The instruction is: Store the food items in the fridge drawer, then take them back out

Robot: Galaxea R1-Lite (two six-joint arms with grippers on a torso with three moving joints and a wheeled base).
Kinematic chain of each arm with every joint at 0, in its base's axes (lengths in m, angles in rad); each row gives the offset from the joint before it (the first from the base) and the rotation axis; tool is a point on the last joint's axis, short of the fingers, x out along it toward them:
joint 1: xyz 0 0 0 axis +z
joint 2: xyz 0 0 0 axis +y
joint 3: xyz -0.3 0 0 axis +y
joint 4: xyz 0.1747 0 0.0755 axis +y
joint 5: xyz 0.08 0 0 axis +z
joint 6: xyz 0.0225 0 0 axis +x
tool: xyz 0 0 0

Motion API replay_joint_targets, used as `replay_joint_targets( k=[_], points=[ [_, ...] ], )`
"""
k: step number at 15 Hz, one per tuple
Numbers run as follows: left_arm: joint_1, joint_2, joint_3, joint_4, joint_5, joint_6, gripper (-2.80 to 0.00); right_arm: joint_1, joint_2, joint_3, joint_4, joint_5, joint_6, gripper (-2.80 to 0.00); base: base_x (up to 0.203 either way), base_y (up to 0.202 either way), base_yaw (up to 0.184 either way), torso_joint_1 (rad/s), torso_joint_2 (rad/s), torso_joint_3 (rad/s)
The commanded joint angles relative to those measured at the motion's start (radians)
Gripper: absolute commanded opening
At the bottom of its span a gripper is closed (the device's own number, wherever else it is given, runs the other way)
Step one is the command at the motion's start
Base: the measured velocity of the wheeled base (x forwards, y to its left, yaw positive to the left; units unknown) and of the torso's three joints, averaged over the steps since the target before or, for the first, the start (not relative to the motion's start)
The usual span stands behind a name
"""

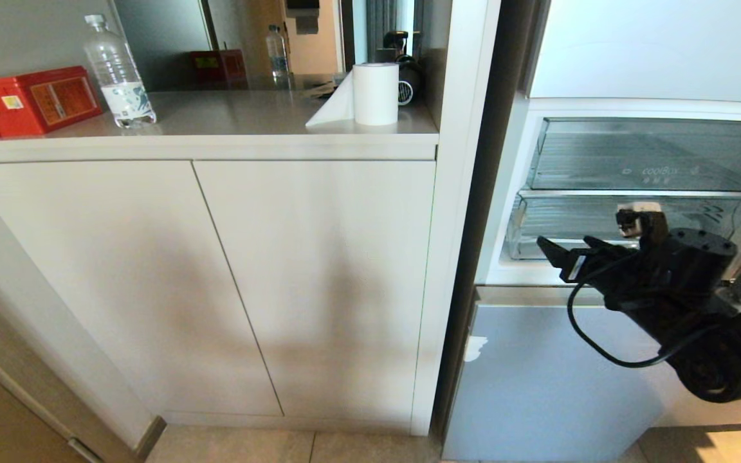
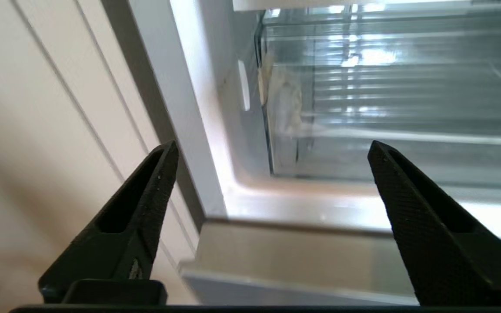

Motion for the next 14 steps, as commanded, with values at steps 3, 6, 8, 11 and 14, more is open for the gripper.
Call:
replay_joint_targets(
  k=[3, 6, 8, 11, 14],
  points=[
    [0.001, 0.000, 0.002, 0.000, 0.000, 0.000, -2.80, 0.014, 0.109, -0.100, -0.014, -0.045, -0.035, 0.00, 0.000, 0.000, 0.000, 0.000, 0.00, 0.000],
    [0.001, 0.000, 0.002, 0.000, 0.000, 0.000, -2.80, 0.023, 0.176, -0.199, -0.011, -0.102, -0.073, 0.00, 0.000, 0.000, 0.000, 0.000, 0.00, 0.000],
    [0.001, 0.000, 0.002, 0.000, 0.000, 0.000, -2.80, 0.030, 0.190, -0.238, 0.003, -0.105, -0.073, 0.00, 0.000, 0.000, 0.000, 0.000, 0.00, 0.000],
    [0.001, 0.000, 0.002, 0.000, 0.000, 0.000, -2.80, 0.034, 0.217, -0.320, 0.048, -0.145, -0.074, 0.00, 0.000, 0.000, 0.000, 0.000, 0.00, 0.000],
    [0.001, 0.000, 0.002, 0.000, 0.000, 0.000, -2.80, 0.034, 0.231, -0.366, 0.077, -0.158, -0.074, 0.00, 0.000, 0.000, 0.000, 0.000, 0.00, 0.000]
  ],
)
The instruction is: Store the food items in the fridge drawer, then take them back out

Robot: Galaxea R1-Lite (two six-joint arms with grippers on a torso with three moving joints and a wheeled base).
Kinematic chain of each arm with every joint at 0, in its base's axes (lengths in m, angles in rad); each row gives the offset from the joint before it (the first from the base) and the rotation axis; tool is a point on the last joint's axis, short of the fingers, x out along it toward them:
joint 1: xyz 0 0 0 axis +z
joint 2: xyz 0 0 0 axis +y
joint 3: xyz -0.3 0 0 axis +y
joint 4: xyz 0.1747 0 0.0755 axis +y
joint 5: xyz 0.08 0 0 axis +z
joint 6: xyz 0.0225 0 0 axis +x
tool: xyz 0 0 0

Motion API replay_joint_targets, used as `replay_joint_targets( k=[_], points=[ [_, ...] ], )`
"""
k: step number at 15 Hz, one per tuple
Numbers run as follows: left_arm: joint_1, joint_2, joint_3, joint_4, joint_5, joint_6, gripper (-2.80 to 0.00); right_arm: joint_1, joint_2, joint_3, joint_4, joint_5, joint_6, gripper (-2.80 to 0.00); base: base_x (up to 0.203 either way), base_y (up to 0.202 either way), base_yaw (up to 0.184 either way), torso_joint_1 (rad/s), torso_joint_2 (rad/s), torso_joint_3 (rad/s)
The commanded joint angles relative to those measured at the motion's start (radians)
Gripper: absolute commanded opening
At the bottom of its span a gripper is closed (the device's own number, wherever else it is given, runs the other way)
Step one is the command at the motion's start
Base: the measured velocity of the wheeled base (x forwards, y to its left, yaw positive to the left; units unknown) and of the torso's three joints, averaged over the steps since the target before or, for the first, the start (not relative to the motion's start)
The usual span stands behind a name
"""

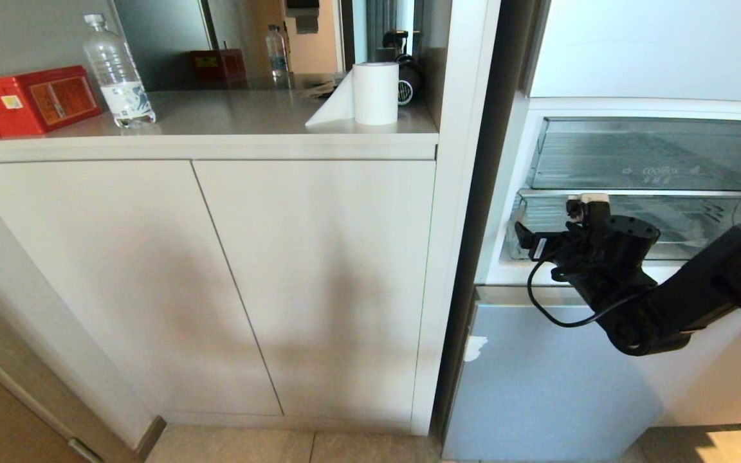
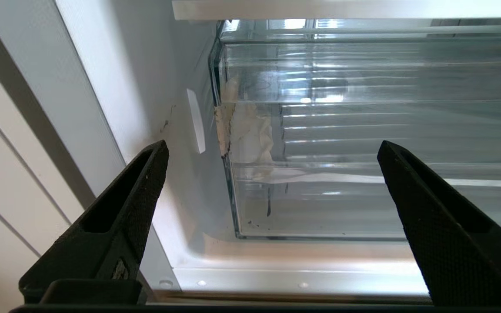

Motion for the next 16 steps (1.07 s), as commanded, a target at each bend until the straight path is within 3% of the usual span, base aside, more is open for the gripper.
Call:
replay_joint_targets(
  k=[1, 10, 11, 16],
  points=[
    [0.000, 0.000, 0.002, 0.000, 0.000, 0.000, -2.80, 0.001, 0.009, -0.026, -0.001, -0.001, 0.000, 0.00, 0.000, 0.000, 0.000, 0.000, 0.00, 0.000],
    [0.000, 0.000, 0.002, 0.000, 0.000, 0.000, -2.80, 0.001, 0.057, -0.133, 0.051, -0.001, 0.002, 0.00, 0.000, 0.000, 0.000, 0.000, 0.00, 0.000],
    [0.000, 0.000, 0.002, 0.000, 0.000, 0.000, -2.80, 0.002, 0.056, -0.134, 0.055, -0.002, 0.002, -2.80, 0.000, 0.000, 0.000, 0.000, 0.00, 0.000],
    [0.000, 0.000, 0.002, 0.000, 0.000, 0.000, -2.80, 0.034, 0.056, -0.164, 0.088, -0.003, 0.003, -2.80, 0.000, 0.000, 0.000, 0.000, 0.00, 0.000]
  ],
)
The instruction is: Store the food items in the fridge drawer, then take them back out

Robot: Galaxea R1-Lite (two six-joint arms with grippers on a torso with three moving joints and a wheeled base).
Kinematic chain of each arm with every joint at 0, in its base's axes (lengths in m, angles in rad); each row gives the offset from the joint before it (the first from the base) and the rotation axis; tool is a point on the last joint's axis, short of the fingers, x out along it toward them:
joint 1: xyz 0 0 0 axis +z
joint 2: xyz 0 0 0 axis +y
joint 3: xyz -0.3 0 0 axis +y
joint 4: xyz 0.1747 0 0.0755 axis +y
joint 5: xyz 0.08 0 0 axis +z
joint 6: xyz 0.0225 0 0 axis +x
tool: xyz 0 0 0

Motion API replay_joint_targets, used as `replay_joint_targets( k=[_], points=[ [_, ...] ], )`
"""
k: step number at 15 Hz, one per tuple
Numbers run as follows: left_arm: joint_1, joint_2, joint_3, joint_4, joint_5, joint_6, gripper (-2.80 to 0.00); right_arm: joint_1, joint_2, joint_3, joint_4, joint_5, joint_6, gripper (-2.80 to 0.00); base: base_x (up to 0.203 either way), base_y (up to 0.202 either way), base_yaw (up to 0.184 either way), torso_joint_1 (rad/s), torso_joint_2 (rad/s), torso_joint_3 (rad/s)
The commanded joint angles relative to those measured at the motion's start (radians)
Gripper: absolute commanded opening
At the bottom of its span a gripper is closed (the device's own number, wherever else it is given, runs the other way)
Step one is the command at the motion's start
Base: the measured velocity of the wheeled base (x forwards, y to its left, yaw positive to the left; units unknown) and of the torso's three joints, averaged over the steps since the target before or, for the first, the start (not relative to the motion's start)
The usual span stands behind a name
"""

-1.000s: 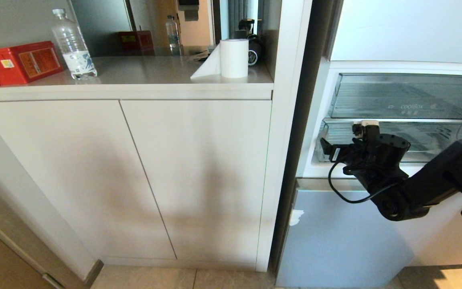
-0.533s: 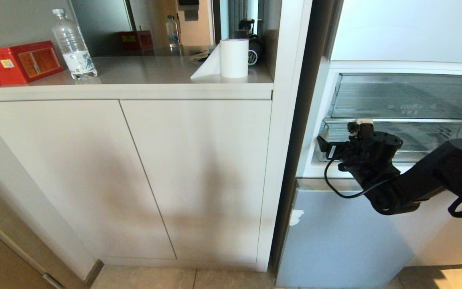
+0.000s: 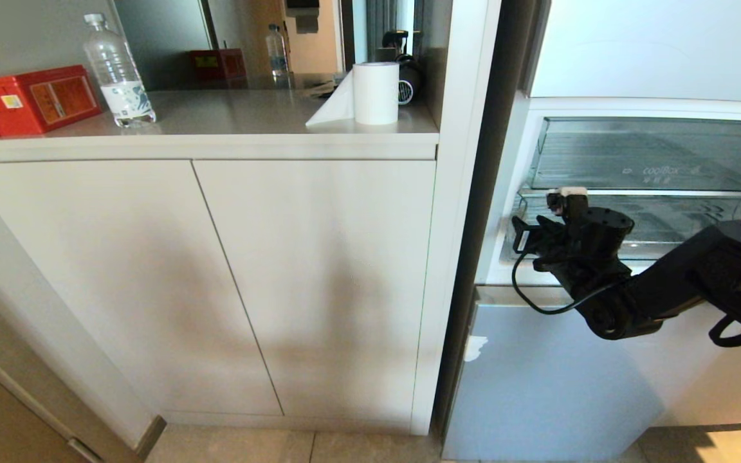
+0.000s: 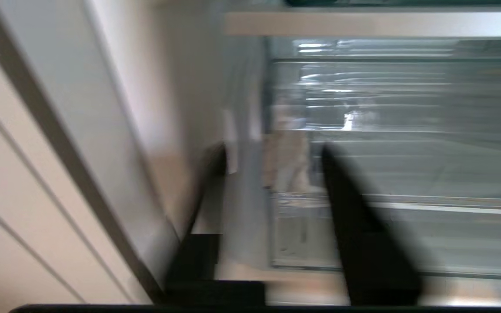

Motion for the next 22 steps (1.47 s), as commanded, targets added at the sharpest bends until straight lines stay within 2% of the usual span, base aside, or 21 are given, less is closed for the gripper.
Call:
replay_joint_targets(
  k=[1, 4, 9, 13, 17, 22],
  points=[
    [0.001, 0.000, 0.002, -0.001, 0.000, 0.000, -2.80, 0.012, -0.003, -0.021, 0.006, -0.005, 0.000, -2.80, 0.000, 0.000, 0.000, 0.000, 0.00, 0.000],
    [0.001, 0.000, 0.002, -0.001, 0.000, 0.000, -2.80, 0.019, -0.004, -0.039, 0.025, -0.020, 0.002, -2.80, 0.000, 0.000, 0.000, 0.000, 0.00, 0.000],
    [0.001, 0.000, 0.002, -0.001, 0.000, 0.000, -2.80, 0.018, -0.029, 0.014, 0.018, -0.036, 0.012, -2.80, 0.000, 0.000, 0.000, 0.000, 0.00, 0.000],
    [0.001, 0.000, 0.002, -0.001, 0.000, 0.000, -2.80, 0.019, -0.103, 0.136, -0.012, -0.037, 0.037, -2.80, 0.000, 0.000, 0.000, 0.000, 0.00, 0.000],
    [0.001, 0.000, 0.002, -0.001, 0.000, 0.000, -2.80, 0.023, -0.237, 0.313, -0.024, -0.036, 0.069, -2.80, 0.000, 0.000, 0.000, 0.000, 0.00, 0.000],
    [0.001, 0.000, 0.002, -0.001, 0.000, 0.000, -2.80, 0.072, -0.397, 0.526, -0.024, -0.034, 0.112, -2.80, 0.000, 0.000, 0.000, 0.000, 0.00, 0.000]
  ],
)
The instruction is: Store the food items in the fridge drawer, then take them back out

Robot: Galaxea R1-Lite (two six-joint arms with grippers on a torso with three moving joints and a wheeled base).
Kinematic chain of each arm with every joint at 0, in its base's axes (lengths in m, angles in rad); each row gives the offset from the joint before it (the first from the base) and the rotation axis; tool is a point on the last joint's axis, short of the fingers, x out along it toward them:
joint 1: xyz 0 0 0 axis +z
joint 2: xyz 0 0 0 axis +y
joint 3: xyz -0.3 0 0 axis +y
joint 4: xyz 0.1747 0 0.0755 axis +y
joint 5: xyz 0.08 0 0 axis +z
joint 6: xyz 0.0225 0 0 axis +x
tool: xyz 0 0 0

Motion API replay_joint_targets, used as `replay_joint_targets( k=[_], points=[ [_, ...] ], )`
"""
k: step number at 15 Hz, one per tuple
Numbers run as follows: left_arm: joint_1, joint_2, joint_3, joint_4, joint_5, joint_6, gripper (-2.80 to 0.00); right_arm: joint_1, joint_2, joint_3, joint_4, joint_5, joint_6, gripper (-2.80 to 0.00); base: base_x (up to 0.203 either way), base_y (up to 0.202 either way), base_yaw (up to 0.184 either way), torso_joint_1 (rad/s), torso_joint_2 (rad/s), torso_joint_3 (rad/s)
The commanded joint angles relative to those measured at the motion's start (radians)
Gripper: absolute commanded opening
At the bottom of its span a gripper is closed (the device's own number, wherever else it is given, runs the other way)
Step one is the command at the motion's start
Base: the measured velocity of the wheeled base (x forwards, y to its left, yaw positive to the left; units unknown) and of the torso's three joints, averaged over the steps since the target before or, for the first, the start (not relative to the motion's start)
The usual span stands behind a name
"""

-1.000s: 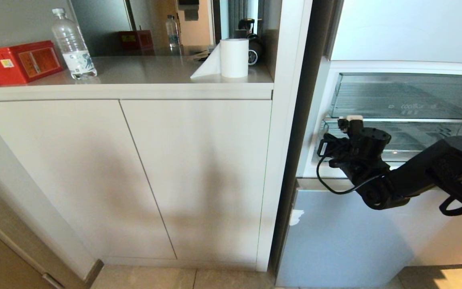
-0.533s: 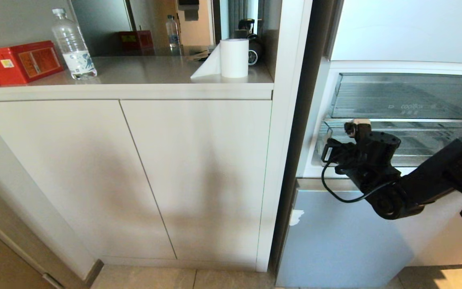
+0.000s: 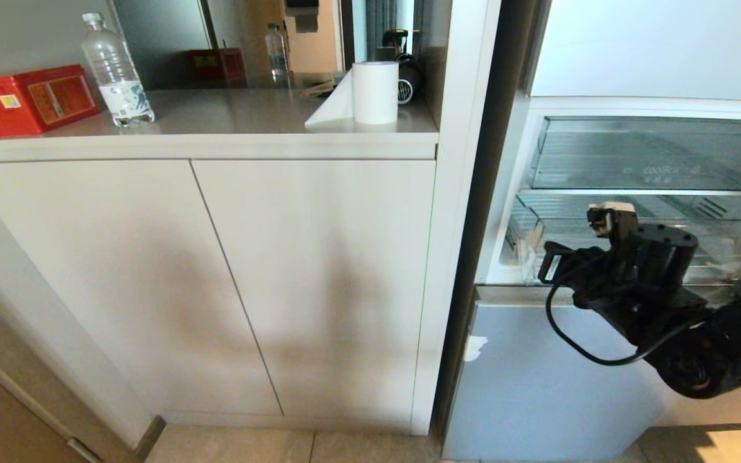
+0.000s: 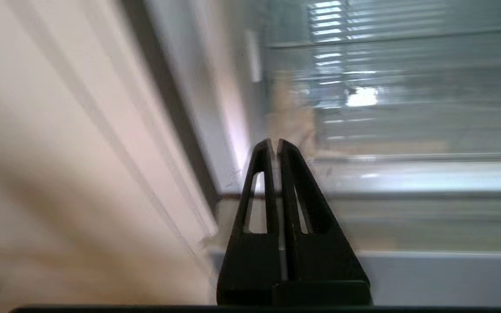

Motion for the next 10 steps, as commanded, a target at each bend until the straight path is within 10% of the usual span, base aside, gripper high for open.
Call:
replay_joint_targets(
  k=[1, 6, 10],
  points=[
    [0.000, 0.000, 0.002, -0.001, 0.001, 0.001, -2.80, 0.023, -0.086, 0.075, -0.004, -0.001, 0.000, 0.00, 0.000, 0.000, 0.000, 0.000, 0.00, 0.000],
    [0.000, 0.000, 0.002, -0.001, 0.001, 0.000, -2.80, 0.037, -0.238, 0.239, 0.010, -0.006, 0.007, 0.00, 0.000, 0.000, 0.000, 0.000, 0.00, 0.000],
    [0.000, 0.000, 0.002, -0.001, 0.001, 0.000, -2.80, -0.045, -0.336, 0.095, 0.295, -0.024, 0.005, 0.00, 0.000, 0.000, 0.000, 0.000, 0.00, 0.000]
  ],
)
